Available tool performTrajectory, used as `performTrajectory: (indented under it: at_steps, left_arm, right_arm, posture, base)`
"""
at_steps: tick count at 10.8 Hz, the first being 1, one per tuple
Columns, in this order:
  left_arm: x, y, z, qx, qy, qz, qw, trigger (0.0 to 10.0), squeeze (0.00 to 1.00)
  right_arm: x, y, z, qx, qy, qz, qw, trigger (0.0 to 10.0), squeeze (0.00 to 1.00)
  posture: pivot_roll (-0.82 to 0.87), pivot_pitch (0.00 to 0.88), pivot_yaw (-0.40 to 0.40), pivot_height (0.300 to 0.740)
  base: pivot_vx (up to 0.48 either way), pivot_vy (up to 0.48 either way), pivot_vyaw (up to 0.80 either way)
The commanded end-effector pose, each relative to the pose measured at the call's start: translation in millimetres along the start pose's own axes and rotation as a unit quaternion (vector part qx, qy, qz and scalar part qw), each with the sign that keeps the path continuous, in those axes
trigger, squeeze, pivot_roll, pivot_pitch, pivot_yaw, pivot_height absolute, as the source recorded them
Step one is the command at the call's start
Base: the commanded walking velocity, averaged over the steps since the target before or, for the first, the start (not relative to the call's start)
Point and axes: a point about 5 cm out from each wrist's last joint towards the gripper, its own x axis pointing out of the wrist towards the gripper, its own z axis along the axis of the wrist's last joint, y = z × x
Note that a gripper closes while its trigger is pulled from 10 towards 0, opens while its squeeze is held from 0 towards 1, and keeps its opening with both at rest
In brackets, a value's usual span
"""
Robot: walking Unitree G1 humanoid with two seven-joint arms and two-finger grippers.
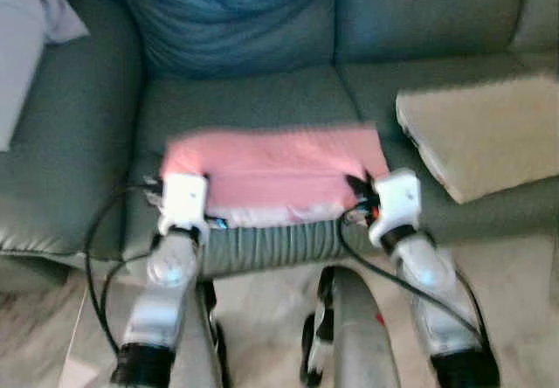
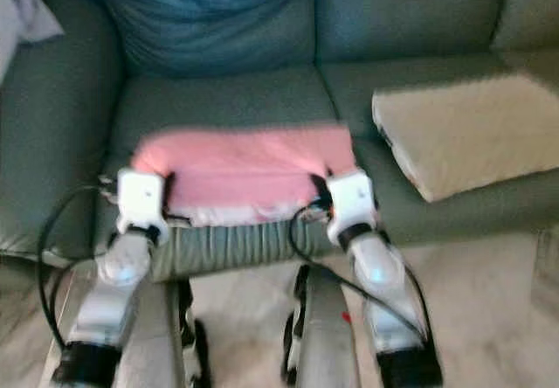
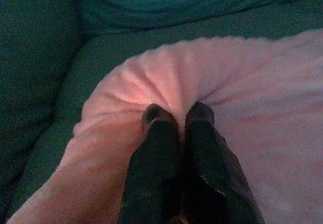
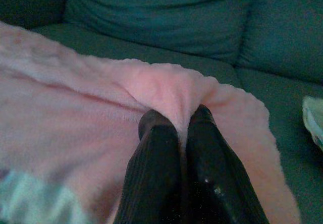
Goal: Move the pillow to the sofa
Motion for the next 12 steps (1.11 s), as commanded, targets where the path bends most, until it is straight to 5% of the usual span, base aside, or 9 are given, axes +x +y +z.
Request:
performTrajectory:
  at_steps: [1, 3, 5, 9, 12]
  left_arm:
    - [5.0, 12.8, -6, 0.006, 0.020, 0.040, 0.999, 10.0, 0.00]
    - [27.0, 32.3, 4, 0.013, 0.018, 0.097, 0.995, 10.0, 0.00]
    - [31.1, 47.7, 11, 0.032, 0.019, 0.132, 0.991, 10.0, 0.00]
    - [-3.2, 59.4, 9, 0.062, 0.033, 0.139, 0.988, 10.0, 0.00]
    - [-13.9, 53.1, 6, 0.065, 0.047, 0.117, 0.990, 10.0, 0.00]
  right_arm:
    - [3.6, -5.9, 0, -0.015, -0.003, 0.008, 1.000, 10.0, 0.00]
    - [24.1, -18.3, 10, -0.028, -0.013, 0.016, 0.999, 10.0, 0.00]
    - [38.3, -22.8, 19, -0.030, -0.029, 0.033, 0.999, 10.0, 0.00]
    - [4.4, -63.0, -7, -0.062, 0.019, -0.032, 0.997, 10.0, 0.00]
    - [-3.9, -76.0, -12, -0.079, 0.035, -0.062, 0.994, 10.0, 0.00]
  posture:
    - [-0.03, 0.373, -0.028, 0.598]
    - [-0.02, 0.424, -0.011, 0.598]
    - [0.00, 0.442, 0.001, 0.598]
    - [0.02, 0.450, 0.004, 0.598]
    - [0.02, 0.439, -0.001, 0.598]
  base:
    - [0.000, 0.000, 0.00]
    - [0.000, 0.000, 0.00]
    - [0.000, 0.000, 0.00]
    - [0.000, 0.000, 0.00]
    - [0.000, 0.000, 0.00]
